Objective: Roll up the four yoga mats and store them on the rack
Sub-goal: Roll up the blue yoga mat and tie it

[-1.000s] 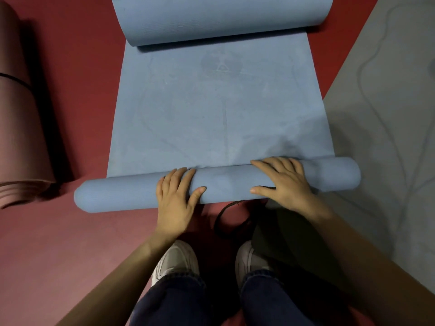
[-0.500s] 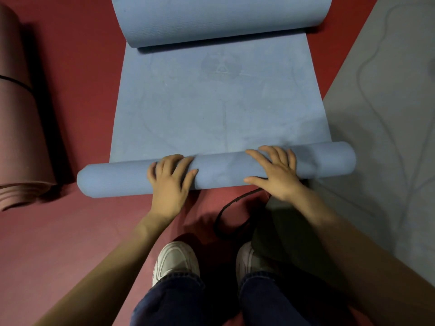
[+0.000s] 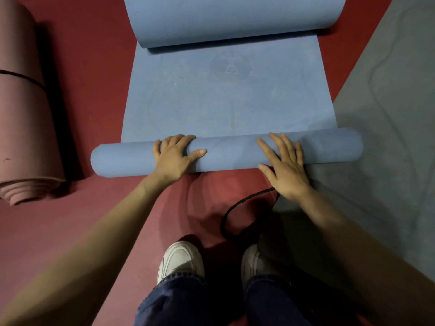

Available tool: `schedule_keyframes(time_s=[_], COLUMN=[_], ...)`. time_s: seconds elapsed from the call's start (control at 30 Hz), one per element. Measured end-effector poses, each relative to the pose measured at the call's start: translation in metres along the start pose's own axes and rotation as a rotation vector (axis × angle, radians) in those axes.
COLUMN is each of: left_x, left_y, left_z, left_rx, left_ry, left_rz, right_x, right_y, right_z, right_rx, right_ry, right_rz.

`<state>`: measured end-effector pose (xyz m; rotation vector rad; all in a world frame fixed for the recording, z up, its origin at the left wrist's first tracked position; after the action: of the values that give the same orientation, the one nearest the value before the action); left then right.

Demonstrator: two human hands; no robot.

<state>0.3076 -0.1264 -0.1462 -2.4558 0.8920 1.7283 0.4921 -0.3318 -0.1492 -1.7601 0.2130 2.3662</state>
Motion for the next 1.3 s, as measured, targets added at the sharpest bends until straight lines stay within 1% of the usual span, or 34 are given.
schedule_keyframes(time_s=[0.07,0.1,0.2,0.27,0.33,0.4,0.47,0.53,0.7,0.77,0.9,1.0,1.13,1.2,1.3], left_x=[-0.003,-0.004,-0.007,-0.005,-0.003,-0.003,-0.004,-0.005,-0.007,-0.006,-0.006,-0.002,0.005,0.009,0.013], left_y=[-0.010,-0.012,-0.007,-0.005,-0.007,-0.012,-0.018,-0.023,-0.030,-0.029,-0.020,-0.011,0.012,0.029,0.053], left_z=[-0.003,-0.003,0.000,0.003,0.001,-0.005,-0.011,-0.014,-0.019,-0.022,-0.023,-0.019,-0.008,-0.001,0.008], left_rx=[-0.005,0.022,0.203,0.328,0.396,0.354,0.266,0.219,0.173,0.172,0.253,0.353,0.435,0.442,0.437], left_ry=[-0.026,-0.021,-0.008,-0.149,-0.331,-0.411,-0.436,-0.448,-0.503,-0.534,-0.562,-0.518,-0.439,-0.391,-0.324], left_rz=[0.029,0.008,-0.098,-0.127,-0.127,-0.098,-0.047,-0.021,0.068,0.069,-0.051,-0.118,-0.174,-0.212,-0.236], right_x=[-0.002,-0.003,-0.008,-0.013,-0.015,-0.018,-0.019,-0.020,-0.020,-0.019,-0.022,-0.023,-0.021,-0.018,-0.013], right_y=[0.000,-0.003,-0.024,-0.038,-0.046,-0.051,-0.055,-0.058,-0.065,-0.066,-0.059,-0.051,-0.030,-0.016,0.005], right_z=[-0.007,-0.009,-0.012,-0.016,-0.021,-0.024,-0.023,-0.021,-0.021,-0.020,-0.011,-0.006,0.001,0.006,0.016], right_rx=[-0.039,-0.036,0.015,0.039,0.045,0.061,0.076,0.082,0.083,0.078,-0.018,-0.063,-0.088,-0.085,-0.080], right_ry=[0.037,0.047,0.021,0.011,0.008,-0.011,-0.027,-0.011,0.050,0.072,0.172,0.191,0.196,0.197,0.212], right_rz=[0.053,0.078,0.092,0.135,0.214,0.269,0.286,0.289,0.255,0.218,0.089,0.005,0.034,0.046,-0.014])
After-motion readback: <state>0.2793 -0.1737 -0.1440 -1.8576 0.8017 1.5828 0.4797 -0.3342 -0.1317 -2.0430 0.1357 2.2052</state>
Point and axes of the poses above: each hand's wrist, its own y-axis away from the middle knuckle, its own x-axis out of the palm, z = x × y, the point moved 4 cm from there along -y, towards the middle knuckle, and after that the axes turned 15 degrees about -x, right-handed, at the moved point
